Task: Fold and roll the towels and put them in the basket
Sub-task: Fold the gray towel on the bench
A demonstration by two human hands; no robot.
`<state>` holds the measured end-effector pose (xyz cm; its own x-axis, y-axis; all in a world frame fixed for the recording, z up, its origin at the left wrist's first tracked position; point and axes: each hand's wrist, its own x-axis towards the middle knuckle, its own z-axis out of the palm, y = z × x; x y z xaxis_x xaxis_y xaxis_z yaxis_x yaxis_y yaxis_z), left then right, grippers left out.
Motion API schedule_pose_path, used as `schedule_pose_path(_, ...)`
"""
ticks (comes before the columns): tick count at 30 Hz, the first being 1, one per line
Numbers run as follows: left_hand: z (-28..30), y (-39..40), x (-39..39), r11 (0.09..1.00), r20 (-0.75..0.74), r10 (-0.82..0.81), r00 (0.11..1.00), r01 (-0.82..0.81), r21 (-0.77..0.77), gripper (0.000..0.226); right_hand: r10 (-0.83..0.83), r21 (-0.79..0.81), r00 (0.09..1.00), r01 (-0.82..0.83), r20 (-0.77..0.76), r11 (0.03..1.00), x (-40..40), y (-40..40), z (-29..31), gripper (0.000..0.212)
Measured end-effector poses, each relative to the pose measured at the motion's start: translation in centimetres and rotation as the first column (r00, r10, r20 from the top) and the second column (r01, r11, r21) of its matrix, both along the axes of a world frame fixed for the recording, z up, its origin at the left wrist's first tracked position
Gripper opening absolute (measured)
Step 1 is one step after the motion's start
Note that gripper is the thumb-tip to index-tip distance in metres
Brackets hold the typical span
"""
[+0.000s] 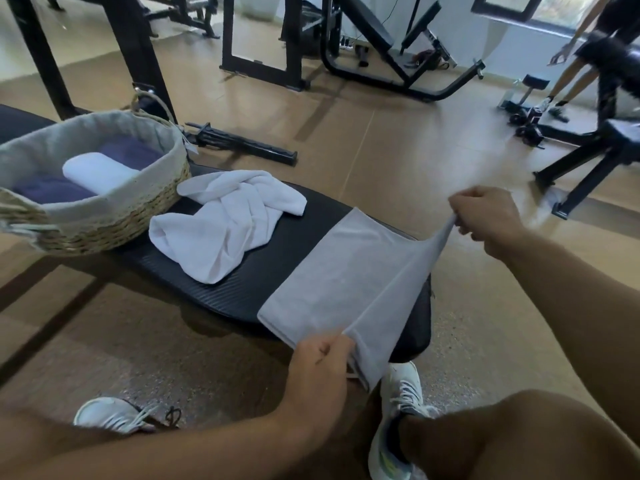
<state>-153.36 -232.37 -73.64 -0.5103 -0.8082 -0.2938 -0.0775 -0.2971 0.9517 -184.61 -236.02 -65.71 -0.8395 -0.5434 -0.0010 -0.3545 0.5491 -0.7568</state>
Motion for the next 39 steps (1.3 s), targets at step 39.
schedule_pose_path(39, 0.6, -13.5, 4.7, 0.769, 0.923, 0.031, 0.383, 0.581, -0.267, 0.035, 0.475, 0.462, 0.878, -0.447, 0.062, 0.766, 1.4, -11.2, -8.3, 0.022)
